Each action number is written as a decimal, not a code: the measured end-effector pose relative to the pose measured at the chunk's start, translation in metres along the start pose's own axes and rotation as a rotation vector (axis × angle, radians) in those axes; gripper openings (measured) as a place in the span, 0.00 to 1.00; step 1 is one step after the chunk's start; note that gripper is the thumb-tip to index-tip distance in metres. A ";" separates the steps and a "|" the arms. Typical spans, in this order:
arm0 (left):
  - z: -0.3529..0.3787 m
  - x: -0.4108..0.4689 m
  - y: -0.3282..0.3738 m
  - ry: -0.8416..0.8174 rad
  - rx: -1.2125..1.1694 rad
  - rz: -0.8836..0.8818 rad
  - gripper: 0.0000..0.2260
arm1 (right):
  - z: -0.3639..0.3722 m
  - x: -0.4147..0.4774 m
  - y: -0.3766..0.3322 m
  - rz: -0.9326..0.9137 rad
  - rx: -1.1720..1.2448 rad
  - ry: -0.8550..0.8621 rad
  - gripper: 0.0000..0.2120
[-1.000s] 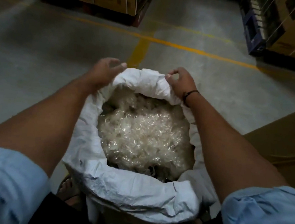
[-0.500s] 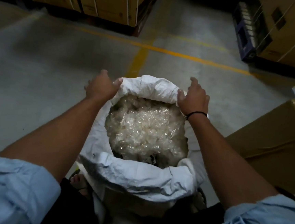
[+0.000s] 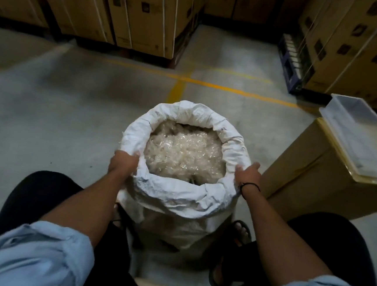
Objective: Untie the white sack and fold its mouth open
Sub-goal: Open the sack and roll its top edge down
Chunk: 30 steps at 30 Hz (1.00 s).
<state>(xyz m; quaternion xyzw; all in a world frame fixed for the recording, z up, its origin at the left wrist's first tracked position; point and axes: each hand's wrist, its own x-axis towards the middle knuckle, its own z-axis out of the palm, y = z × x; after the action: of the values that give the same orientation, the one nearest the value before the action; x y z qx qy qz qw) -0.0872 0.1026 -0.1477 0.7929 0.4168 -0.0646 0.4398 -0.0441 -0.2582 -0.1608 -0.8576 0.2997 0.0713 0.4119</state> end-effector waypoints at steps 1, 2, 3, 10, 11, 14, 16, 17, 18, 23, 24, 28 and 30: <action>-0.011 0.003 0.001 -0.026 -0.198 -0.032 0.32 | -0.013 0.005 -0.001 0.051 0.117 -0.036 0.28; -0.021 0.002 0.004 -0.062 -0.405 -0.081 0.27 | -0.026 0.011 -0.002 0.084 0.199 -0.088 0.24; -0.030 0.003 0.005 -0.134 -0.524 -0.103 0.23 | -0.039 0.015 -0.003 0.111 0.235 -0.148 0.22; -0.041 0.002 0.027 -0.145 0.002 -0.102 0.34 | -0.033 0.015 -0.018 0.100 0.004 0.010 0.38; -0.040 0.002 0.036 -0.029 0.291 -0.001 0.39 | -0.029 0.008 -0.025 0.026 -0.139 0.088 0.41; -0.034 -0.029 0.065 0.235 0.722 0.691 0.38 | -0.021 -0.020 -0.051 -0.455 -0.538 0.346 0.39; -0.020 -0.050 0.073 -0.073 0.616 1.025 0.34 | -0.006 -0.033 -0.068 -0.754 -0.535 0.234 0.30; -0.011 -0.057 0.070 -0.214 0.640 1.078 0.36 | 0.004 -0.038 -0.072 -0.827 -0.503 0.074 0.28; 0.000 -0.061 0.064 -0.282 0.746 1.106 0.40 | 0.015 -0.044 -0.074 -0.864 -0.499 -0.113 0.30; 0.038 -0.070 0.031 -0.439 1.262 1.061 0.57 | 0.053 -0.076 -0.048 -0.946 -0.894 -0.575 0.54; 0.043 -0.071 0.027 -0.477 1.289 1.027 0.56 | 0.056 -0.080 -0.040 -0.951 -0.971 -0.584 0.56; 0.052 -0.075 0.023 -0.559 1.322 1.010 0.43 | 0.066 -0.089 -0.015 -1.002 -1.133 -0.491 0.62; 0.053 -0.078 0.026 -0.571 1.292 1.011 0.37 | 0.069 -0.090 -0.009 -0.984 -1.147 -0.475 0.65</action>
<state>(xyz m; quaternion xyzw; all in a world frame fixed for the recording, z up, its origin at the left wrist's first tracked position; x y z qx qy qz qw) -0.1048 0.0086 -0.1259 0.9308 -0.2301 -0.2822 -0.0328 -0.1028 -0.1610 -0.1663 -0.9319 -0.2933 0.2055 -0.0573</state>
